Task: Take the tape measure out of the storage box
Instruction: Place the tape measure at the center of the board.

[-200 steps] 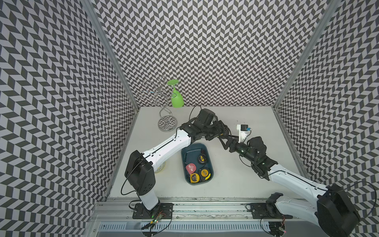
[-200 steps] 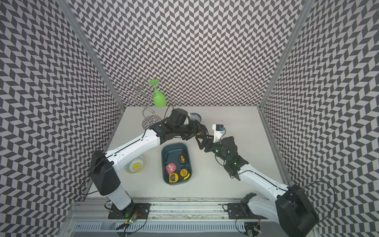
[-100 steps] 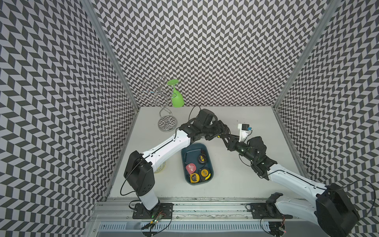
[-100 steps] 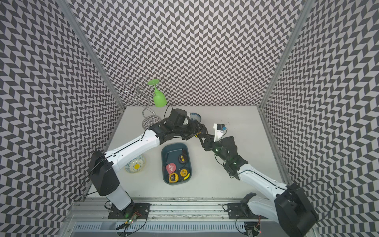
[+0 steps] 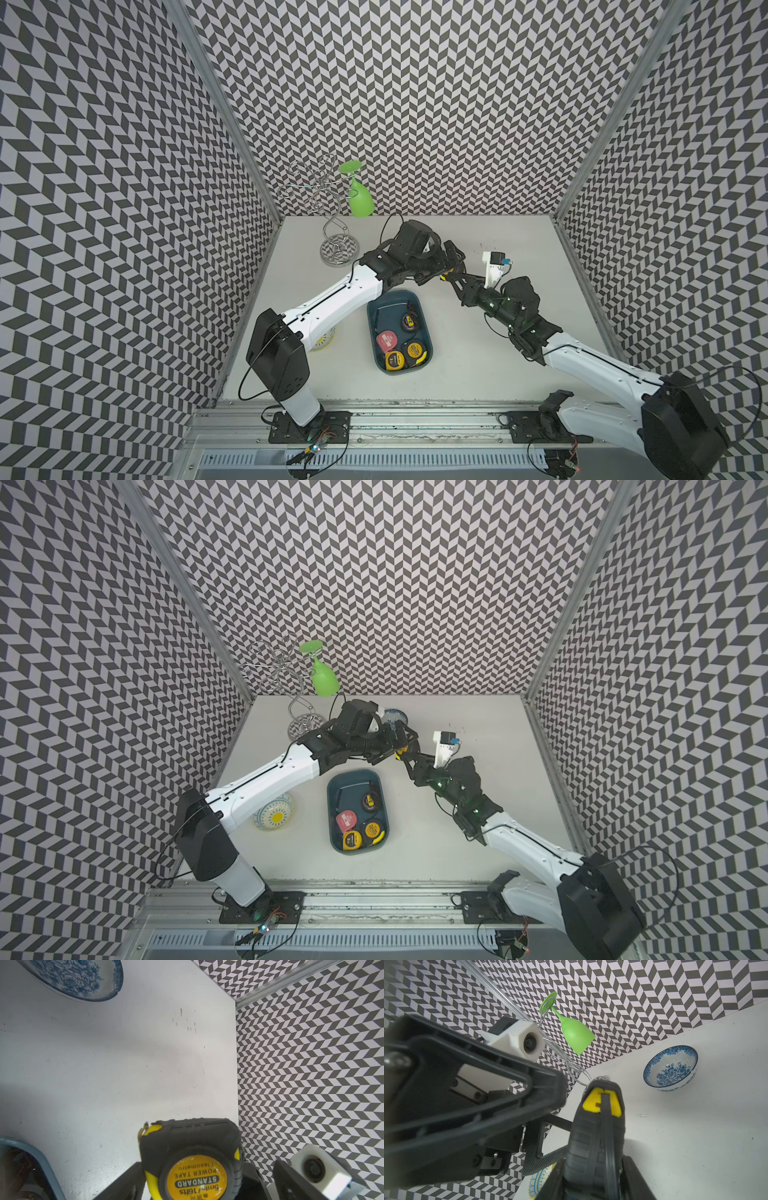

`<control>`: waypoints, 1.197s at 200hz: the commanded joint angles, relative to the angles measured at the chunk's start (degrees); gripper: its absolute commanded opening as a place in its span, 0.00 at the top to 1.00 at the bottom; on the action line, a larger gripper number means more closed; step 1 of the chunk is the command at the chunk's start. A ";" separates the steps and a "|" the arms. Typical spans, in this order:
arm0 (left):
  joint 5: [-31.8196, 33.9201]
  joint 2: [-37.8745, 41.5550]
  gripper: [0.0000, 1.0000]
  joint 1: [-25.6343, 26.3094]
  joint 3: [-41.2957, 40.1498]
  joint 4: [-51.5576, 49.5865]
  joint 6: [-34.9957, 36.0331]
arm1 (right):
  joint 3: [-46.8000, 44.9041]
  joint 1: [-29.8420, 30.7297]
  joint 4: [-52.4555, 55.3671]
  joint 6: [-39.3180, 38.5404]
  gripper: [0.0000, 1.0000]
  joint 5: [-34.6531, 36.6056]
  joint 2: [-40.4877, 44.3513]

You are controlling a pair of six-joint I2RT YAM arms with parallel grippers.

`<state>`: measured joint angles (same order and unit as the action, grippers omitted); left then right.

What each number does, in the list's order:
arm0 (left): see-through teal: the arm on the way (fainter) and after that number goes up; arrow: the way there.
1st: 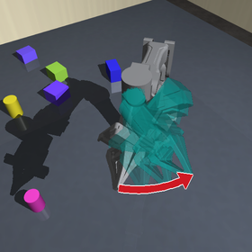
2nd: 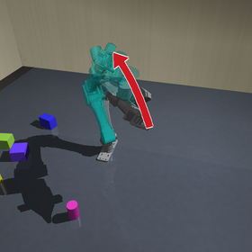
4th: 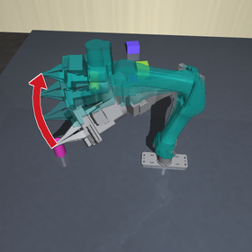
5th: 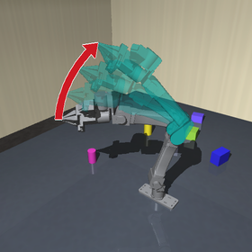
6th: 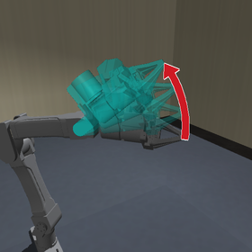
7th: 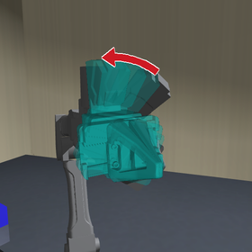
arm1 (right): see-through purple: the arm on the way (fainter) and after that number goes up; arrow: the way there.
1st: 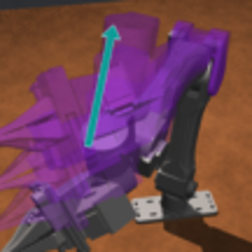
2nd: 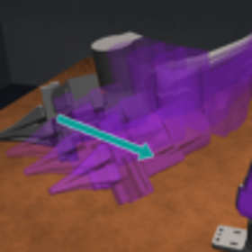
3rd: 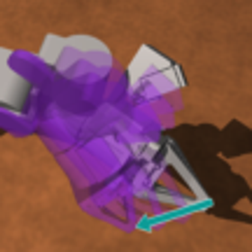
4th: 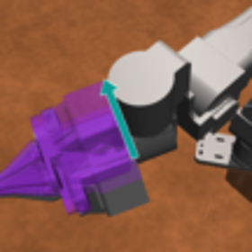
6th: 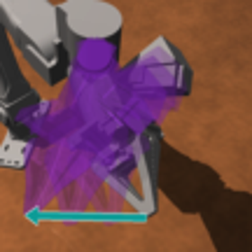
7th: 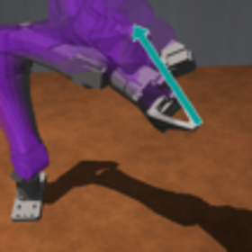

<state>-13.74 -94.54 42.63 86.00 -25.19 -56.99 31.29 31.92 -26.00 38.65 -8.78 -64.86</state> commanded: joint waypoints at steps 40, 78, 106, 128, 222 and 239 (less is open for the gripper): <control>6.37 5.92 0.00 -2.81 -4.76 -6.81 8.94 | -4.81 -10.76 -5.46 6.65 0.98 -6.78 0.32; 9.31 8.09 0.00 -3.27 -9.82 -10.16 12.21 | -8.35 -19.52 -10.04 10.39 0.98 -14.11 -4.31; 10.05 10.08 0.00 -3.98 -13.61 -11.20 13.20 | -10.46 -23.53 -13.53 13.08 0.98 -15.60 -7.51; 9.97 11.59 0.00 -4.32 -15.90 -11.37 13.20 | -11.76 -25.93 -16.35 15.45 0.98 -17.02 -10.78; 9.25 14.11 0.00 -4.70 -19.80 -10.45 12.37 | -13.50 -28.32 -18.94 18.26 0.96 -19.51 -20.03; 9.28 14.32 0.00 -4.73 -20.38 -10.51 12.39 | -13.53 -28.41 -17.92 18.21 0.92 -19.57 -20.72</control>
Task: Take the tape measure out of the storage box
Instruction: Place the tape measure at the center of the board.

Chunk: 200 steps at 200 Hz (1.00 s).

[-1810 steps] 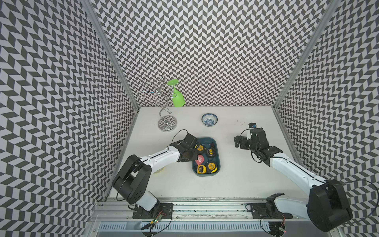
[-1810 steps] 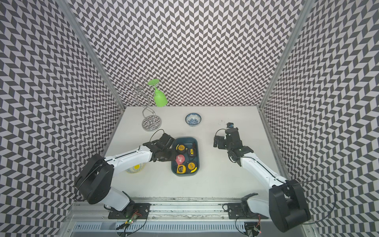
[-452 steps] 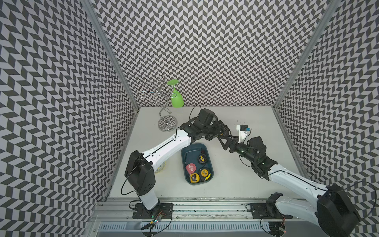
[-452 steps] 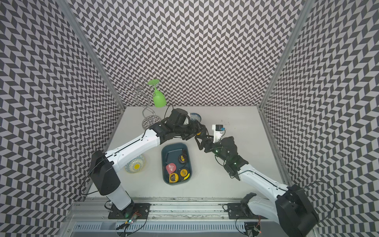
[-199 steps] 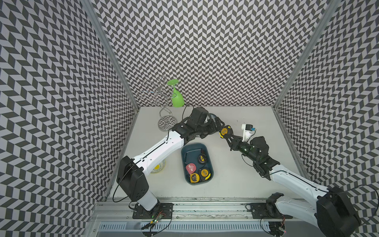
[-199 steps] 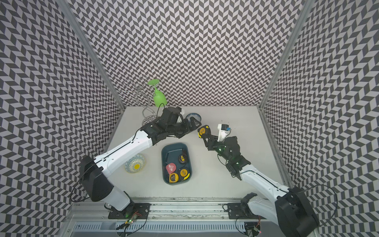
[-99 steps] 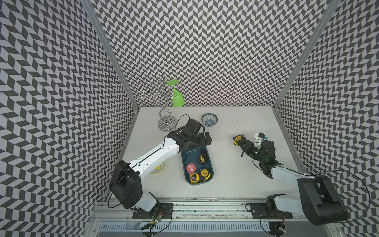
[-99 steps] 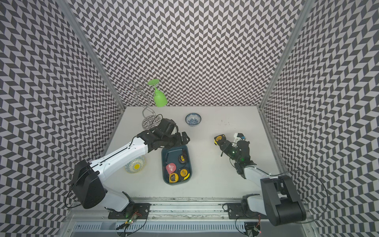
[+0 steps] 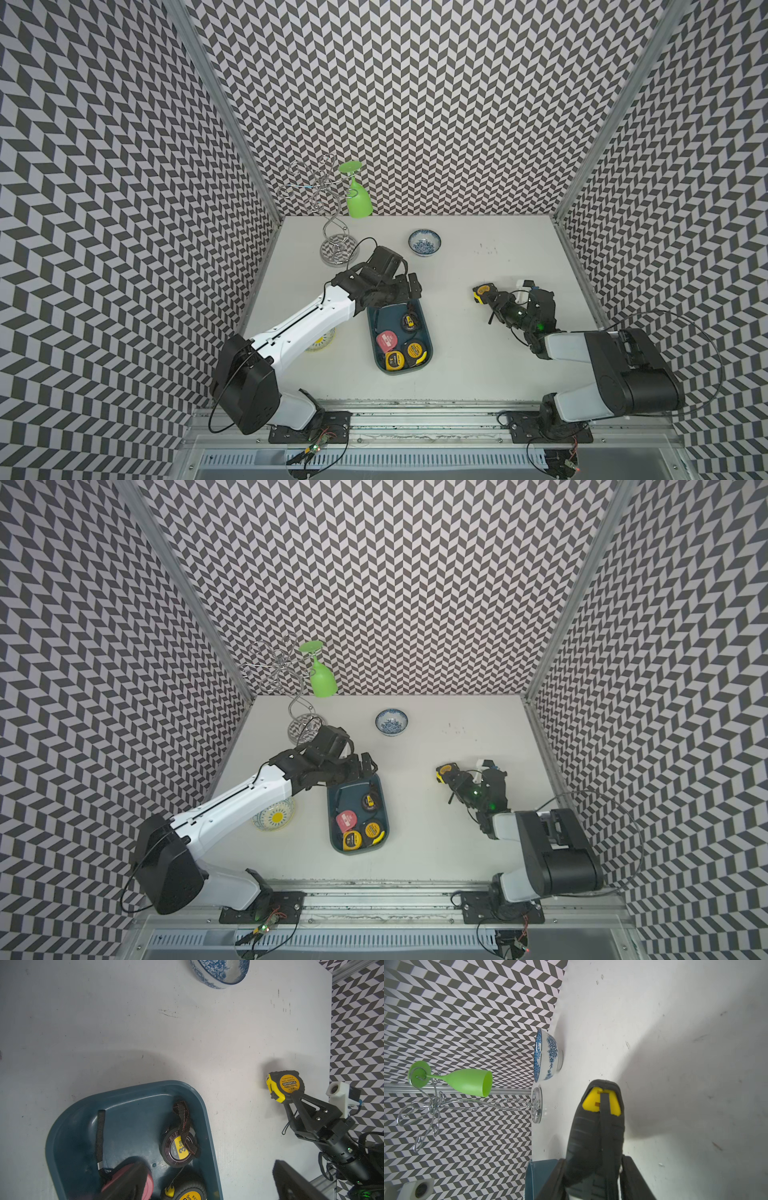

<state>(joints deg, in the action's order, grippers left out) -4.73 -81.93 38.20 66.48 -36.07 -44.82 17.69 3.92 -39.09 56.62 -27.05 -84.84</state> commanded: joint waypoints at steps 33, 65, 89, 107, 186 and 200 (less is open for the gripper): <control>0.17 1.79 0.00 -0.37 -1.18 0.28 0.17 | 0.32 -0.46 -1.28 -0.55 0.85 -1.09 -0.90; 0.17 1.85 0.00 -0.38 -1.35 0.30 0.17 | 1.36 -0.57 3.34 -1.63 0.71 -1.03 -0.36; 0.25 1.82 0.00 -0.31 -1.44 0.39 0.18 | 2.50 -0.52 8.45 -2.90 0.59 -0.44 0.32; 0.16 1.82 0.00 -0.34 -1.57 0.57 0.08 | 3.26 -0.53 12.24 -4.07 0.48 0.11 0.97; -0.06 1.24 0.00 -0.23 -2.14 0.84 -0.22 | 4.21 -0.41 21.72 -5.93 0.10 1.71 5.91; -0.37 0.99 0.00 -0.29 -2.23 0.74 0.12 | 5.16 -0.46 25.49 -7.36 0.06 2.77 7.53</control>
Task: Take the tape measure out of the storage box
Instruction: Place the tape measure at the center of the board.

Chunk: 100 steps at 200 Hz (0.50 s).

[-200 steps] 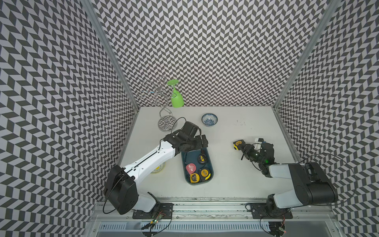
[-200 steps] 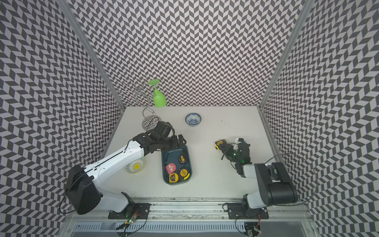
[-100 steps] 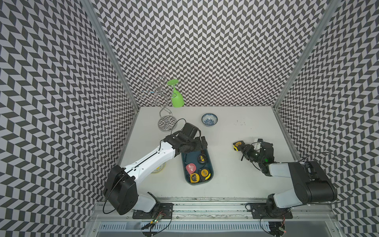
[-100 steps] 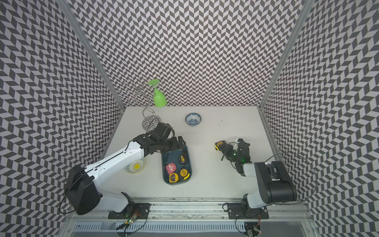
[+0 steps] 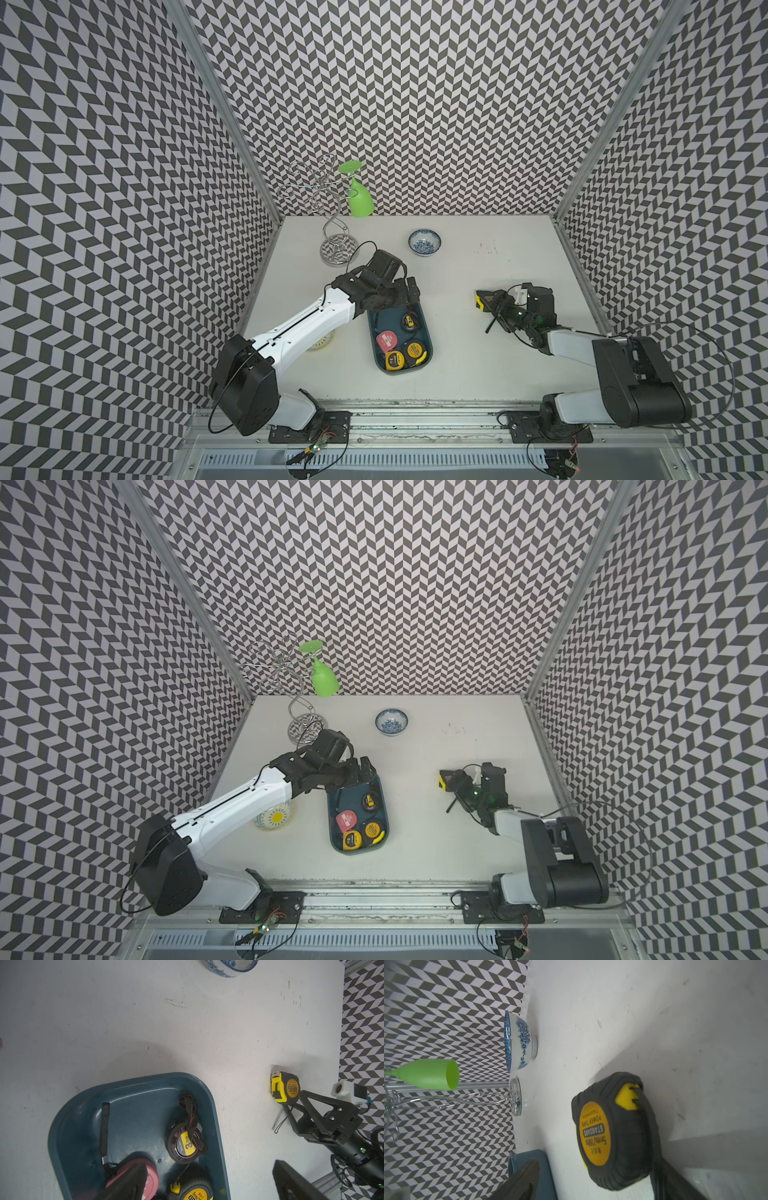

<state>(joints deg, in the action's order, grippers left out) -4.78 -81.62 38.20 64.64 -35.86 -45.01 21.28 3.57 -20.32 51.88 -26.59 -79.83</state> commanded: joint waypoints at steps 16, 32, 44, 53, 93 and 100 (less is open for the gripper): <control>-0.72 -0.20 0.00 -0.10 -0.31 0.02 0.88 | 3.05 -0.06 11.98 -4.30 0.01 4.00 4.36; -0.87 -1.18 0.00 0.25 -0.18 -0.56 1.49 | 4.53 -0.10 17.28 -5.86 0.00 5.66 6.14; -1.10 -2.20 0.01 0.64 -0.04 -0.95 2.01 | 5.54 -0.06 20.96 -7.30 0.00 7.07 7.23; -1.10 -3.17 0.00 1.11 0.25 -1.30 2.45 | 6.39 -0.06 23.74 -8.24 0.00 8.19 8.16; -1.28 -8.23 0.02 3.15 1.02 -2.88 3.31 | 8.55 0.02 32.66 -11.20 0.00 11.97 14.00; -1.29 -8.90 0.03 3.49 0.97 -2.99 3.27 | 8.73 -0.04 33.54 -11.50 0.00 12.04 14.98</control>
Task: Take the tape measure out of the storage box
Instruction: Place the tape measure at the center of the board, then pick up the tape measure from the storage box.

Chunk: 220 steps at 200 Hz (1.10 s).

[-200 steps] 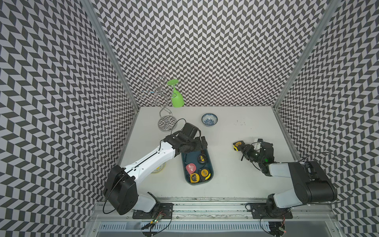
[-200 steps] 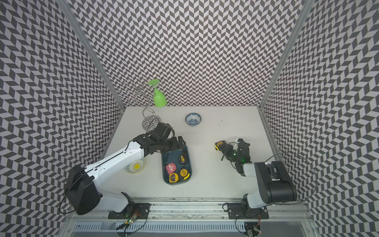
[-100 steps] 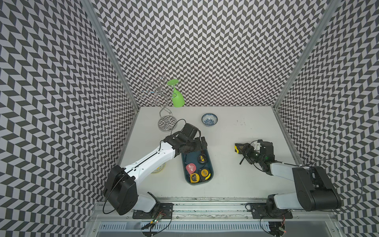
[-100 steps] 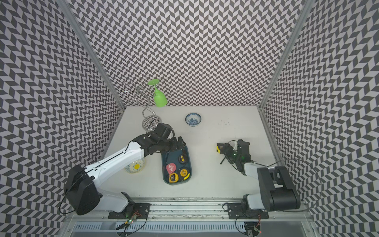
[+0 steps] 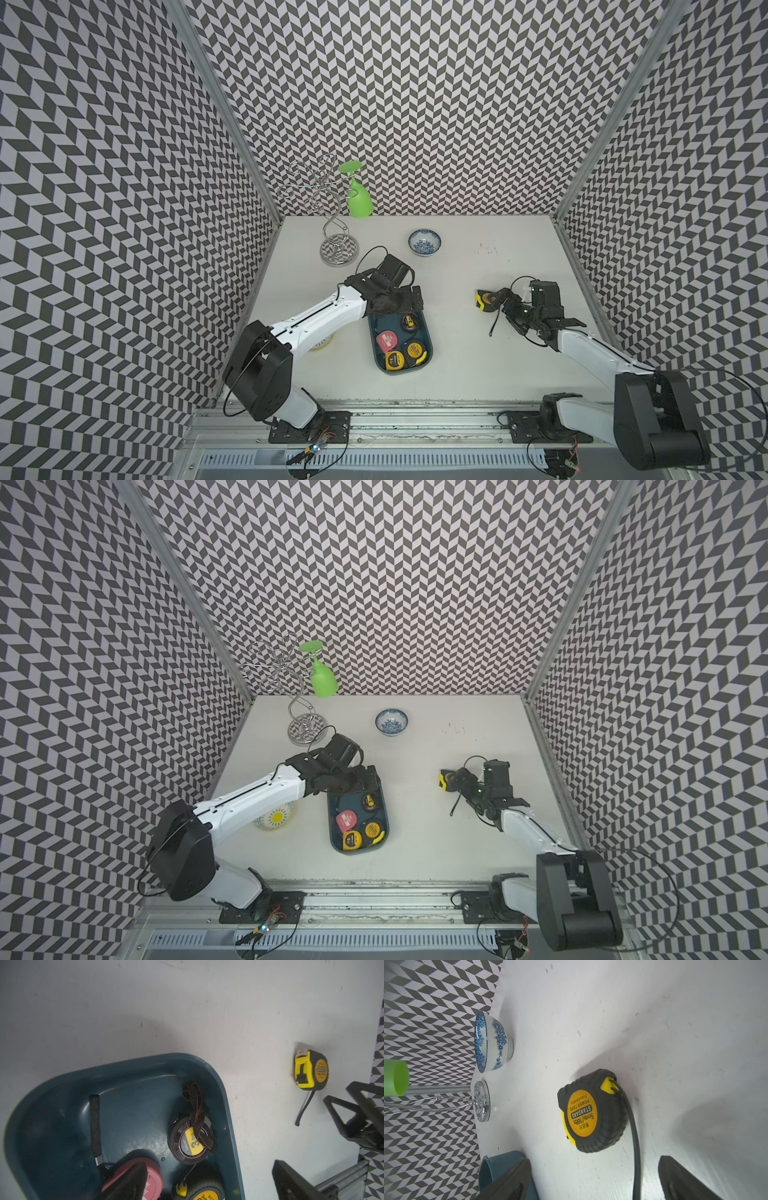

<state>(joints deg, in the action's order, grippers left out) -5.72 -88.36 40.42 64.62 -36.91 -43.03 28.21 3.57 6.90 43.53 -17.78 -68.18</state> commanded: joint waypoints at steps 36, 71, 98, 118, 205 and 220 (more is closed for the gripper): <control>1.05 -4.19 0.07 2.30 0.19 -2.49 0.63 | 2.34 0.01 9.48 -3.28 0.00 3.54 7.67; 1.26 -5.80 0.12 2.47 -0.26 -2.04 0.55 | 2.46 0.03 10.35 -2.92 0.00 3.56 10.08; 3.23 -6.11 0.19 2.63 -0.09 -3.57 -0.23 | 2.98 0.03 11.11 -3.21 0.00 3.63 10.41; 3.96 -5.12 0.21 2.61 -0.95 -3.71 -0.74 | 2.97 0.03 11.21 -3.18 0.01 3.47 10.60; 1.85 -10.85 0.15 2.69 -0.11 -0.84 -1.87 | 2.22 0.03 9.69 -2.16 0.00 2.84 9.95; 2.46 -11.65 0.15 2.56 0.32 -1.29 -1.71 | 1.94 -0.01 9.45 -2.05 0.00 2.82 9.97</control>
<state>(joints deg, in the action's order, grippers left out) -4.25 -98.72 42.76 63.55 -38.11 -44.64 29.87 3.57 18.39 41.32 -15.03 -58.57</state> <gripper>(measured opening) 0.848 0.995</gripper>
